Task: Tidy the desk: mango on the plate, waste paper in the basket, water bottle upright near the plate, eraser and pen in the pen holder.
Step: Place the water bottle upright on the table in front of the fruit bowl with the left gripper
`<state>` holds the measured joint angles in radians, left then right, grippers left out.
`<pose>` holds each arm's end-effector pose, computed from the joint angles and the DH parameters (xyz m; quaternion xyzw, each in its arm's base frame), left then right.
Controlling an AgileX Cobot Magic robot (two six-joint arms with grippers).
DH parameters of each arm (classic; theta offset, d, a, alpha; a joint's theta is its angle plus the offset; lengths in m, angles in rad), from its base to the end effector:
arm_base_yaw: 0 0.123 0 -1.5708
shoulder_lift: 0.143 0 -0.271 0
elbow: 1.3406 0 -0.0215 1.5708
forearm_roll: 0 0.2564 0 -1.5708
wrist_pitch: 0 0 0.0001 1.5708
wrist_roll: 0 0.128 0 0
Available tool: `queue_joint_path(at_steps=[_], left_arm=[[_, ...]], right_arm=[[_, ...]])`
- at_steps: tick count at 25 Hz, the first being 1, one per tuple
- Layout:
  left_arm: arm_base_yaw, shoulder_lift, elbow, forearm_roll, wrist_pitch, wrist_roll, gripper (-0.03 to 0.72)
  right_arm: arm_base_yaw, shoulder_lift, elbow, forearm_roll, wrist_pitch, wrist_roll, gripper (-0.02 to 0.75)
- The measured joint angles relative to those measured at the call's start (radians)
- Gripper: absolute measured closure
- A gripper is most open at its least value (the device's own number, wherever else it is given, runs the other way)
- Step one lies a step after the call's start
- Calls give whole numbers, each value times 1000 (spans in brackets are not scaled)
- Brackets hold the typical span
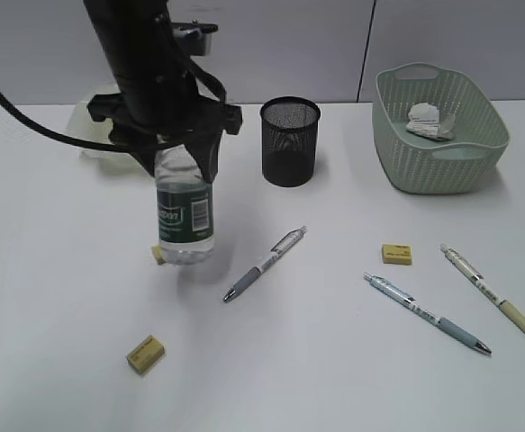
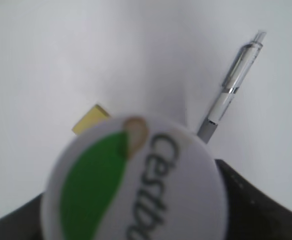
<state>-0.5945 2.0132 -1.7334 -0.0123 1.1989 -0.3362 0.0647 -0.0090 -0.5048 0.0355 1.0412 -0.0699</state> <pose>0.3539 -0.2411 0.1949 0.1266 0.9879 -0.0455 0.0774 0.0461 0.0069 0.2673 -0.0574 0.8423 0.0163 0.5356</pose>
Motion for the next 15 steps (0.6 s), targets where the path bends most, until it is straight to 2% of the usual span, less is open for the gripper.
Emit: queue_joint_path(at_steps=[15], left_arm=[[138,-83,21,130,-96,0,176]], right_arm=[[0,0,0,0,1,-2,316]])
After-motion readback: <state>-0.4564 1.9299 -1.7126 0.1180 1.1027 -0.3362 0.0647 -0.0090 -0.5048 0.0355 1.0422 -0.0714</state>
